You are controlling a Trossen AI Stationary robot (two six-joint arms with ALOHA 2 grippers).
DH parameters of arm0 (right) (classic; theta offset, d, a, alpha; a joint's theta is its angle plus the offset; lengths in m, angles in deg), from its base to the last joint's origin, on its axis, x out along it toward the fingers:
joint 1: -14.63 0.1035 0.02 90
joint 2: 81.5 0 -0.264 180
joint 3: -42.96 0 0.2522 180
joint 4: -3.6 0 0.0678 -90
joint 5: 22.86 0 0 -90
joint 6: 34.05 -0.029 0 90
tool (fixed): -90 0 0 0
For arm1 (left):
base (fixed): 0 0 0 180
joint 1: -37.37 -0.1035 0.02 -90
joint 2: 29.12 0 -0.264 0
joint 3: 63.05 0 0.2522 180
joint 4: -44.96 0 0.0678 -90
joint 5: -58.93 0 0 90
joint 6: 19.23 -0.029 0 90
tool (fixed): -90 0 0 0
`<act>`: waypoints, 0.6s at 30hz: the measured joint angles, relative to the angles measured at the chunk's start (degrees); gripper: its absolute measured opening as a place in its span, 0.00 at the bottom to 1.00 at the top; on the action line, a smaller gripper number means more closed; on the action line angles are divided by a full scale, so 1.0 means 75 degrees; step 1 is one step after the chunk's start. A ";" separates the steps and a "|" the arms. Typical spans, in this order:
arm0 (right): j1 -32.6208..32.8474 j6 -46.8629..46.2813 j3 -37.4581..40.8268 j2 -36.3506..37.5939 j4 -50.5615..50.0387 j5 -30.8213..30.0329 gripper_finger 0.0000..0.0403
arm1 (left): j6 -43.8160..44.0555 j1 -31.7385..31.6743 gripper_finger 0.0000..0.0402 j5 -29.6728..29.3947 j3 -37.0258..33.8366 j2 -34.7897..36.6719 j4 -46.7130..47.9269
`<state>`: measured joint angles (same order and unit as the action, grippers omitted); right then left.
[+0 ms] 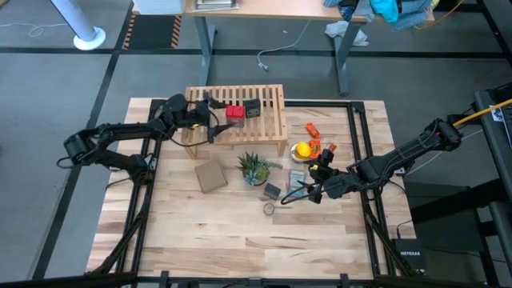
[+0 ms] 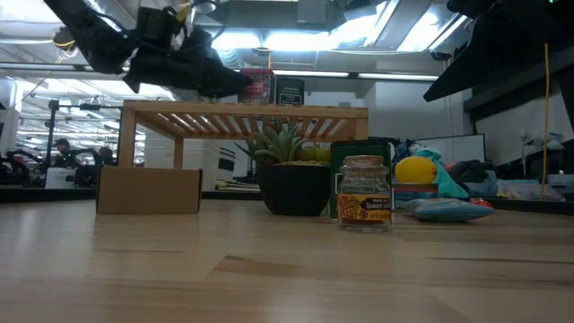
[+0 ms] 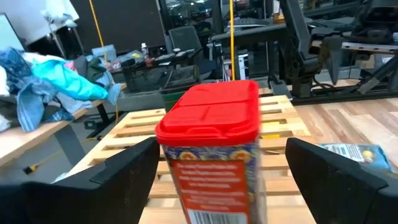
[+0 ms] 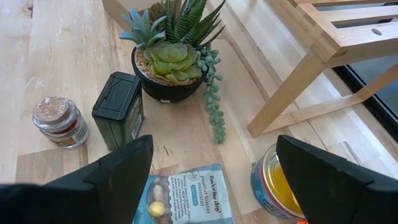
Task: Shelf spices
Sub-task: Remove the red seasoning can from the shelf
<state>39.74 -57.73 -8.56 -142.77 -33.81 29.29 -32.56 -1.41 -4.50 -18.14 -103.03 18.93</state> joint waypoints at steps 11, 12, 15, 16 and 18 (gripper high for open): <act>0.0000 0.0000 0.0000 0.0000 -0.0003 0.0000 0.86 | 0.1049 0.0111 0.85 -0.0679 0.0231 -0.0312 0.0015; 0.0001 0.0000 0.0000 0.0000 -0.0003 0.0002 0.86 | 0.1154 0.0142 0.85 -0.0873 0.0231 -0.0312 0.0016; 0.0001 0.0000 0.0000 0.0000 -0.0001 0.0003 0.86 | 0.1130 0.0260 0.81 -0.1070 0.0231 -0.0312 0.0012; 0.0002 0.0003 0.0000 0.0000 -0.0004 0.0003 0.86 | 0.1094 0.0299 0.79 -0.1087 0.0231 -0.0312 0.0012; 0.0001 0.0000 0.0000 0.0000 -0.0003 0.0001 0.86 | 0.1079 0.0361 0.75 -0.1089 0.0231 -0.0312 0.0012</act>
<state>39.75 -57.73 -8.56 -142.77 -33.83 29.30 -24.46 1.30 -12.67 -16.41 -105.37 19.02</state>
